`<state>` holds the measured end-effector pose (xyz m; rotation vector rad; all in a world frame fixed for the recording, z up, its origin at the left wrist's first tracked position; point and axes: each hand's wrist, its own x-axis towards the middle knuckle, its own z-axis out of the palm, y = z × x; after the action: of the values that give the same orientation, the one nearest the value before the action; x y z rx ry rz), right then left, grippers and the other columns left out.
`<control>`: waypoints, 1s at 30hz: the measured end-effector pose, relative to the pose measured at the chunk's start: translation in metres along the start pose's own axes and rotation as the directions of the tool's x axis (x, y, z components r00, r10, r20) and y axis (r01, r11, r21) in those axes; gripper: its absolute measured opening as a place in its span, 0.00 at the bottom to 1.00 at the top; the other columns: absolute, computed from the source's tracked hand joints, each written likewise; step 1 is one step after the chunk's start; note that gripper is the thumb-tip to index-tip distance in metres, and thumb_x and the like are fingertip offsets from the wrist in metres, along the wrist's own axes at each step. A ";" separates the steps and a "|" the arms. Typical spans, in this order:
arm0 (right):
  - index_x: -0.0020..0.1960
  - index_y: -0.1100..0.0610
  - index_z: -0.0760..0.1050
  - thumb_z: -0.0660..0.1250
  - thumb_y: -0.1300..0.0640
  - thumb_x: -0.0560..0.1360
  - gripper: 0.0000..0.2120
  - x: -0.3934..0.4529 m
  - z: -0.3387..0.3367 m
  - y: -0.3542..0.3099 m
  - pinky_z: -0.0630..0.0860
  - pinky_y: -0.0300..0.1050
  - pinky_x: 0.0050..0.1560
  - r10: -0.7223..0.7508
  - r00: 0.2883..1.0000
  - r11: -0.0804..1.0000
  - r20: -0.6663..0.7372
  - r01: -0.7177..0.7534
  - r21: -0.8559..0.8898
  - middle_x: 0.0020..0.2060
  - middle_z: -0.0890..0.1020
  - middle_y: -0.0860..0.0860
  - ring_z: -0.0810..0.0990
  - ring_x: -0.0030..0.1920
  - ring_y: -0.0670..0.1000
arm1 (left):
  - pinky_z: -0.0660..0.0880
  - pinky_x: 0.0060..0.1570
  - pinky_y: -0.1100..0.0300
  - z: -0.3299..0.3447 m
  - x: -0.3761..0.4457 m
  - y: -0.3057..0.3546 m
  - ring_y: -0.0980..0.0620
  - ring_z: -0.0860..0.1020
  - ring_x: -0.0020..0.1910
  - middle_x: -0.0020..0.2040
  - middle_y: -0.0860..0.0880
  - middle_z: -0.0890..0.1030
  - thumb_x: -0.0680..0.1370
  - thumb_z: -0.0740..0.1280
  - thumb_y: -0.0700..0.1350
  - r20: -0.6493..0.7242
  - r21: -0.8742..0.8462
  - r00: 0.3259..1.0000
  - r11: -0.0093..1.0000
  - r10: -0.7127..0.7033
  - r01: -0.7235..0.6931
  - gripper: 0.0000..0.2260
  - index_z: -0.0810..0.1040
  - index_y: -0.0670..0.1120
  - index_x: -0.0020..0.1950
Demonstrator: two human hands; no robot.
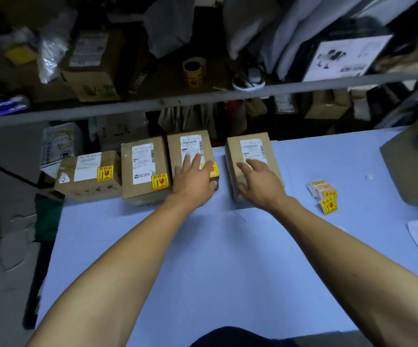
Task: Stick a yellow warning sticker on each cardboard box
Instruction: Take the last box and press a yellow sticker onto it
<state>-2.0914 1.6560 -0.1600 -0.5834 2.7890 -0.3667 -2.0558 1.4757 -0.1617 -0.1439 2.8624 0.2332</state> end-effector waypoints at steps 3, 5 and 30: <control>0.77 0.55 0.61 0.62 0.53 0.78 0.28 -0.029 -0.002 0.009 0.67 0.52 0.67 0.049 0.999 0.998 -0.012 -0.050 -0.044 0.74 0.64 0.58 0.61 0.73 0.60 | 0.53 0.73 0.38 0.002 -0.012 0.014 0.39 0.48 0.79 0.79 0.44 0.56 0.80 0.60 0.55 0.010 0.020 0.998 0.998 0.055 -0.055 0.26 0.61 0.49 0.76; 0.76 0.55 0.61 0.62 0.52 0.78 0.29 -0.045 -0.002 0.016 0.68 0.52 0.65 0.082 0.996 0.995 -0.025 -0.083 -0.059 0.73 0.65 0.58 0.62 0.72 0.60 | 0.52 0.73 0.38 0.004 -0.018 0.024 0.39 0.49 0.78 0.78 0.43 0.57 0.80 0.59 0.56 0.026 0.033 0.996 0.995 0.090 -0.091 0.26 0.61 0.48 0.76; 0.74 0.59 0.62 0.61 0.49 0.79 0.26 0.046 0.016 0.139 0.69 0.52 0.62 0.202 0.960 0.875 0.192 -0.265 0.404 0.68 0.72 0.60 0.71 0.67 0.61 | 0.70 0.61 0.50 0.060 0.069 0.109 0.38 0.68 0.69 0.75 0.41 0.62 0.78 0.64 0.53 0.100 -0.310 0.955 0.903 -0.280 0.298 0.29 0.60 0.41 0.75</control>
<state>-2.1764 1.7570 -0.2262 -0.1562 2.4840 -0.8177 -2.1197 1.5881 -0.2215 -0.6118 2.6816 0.6312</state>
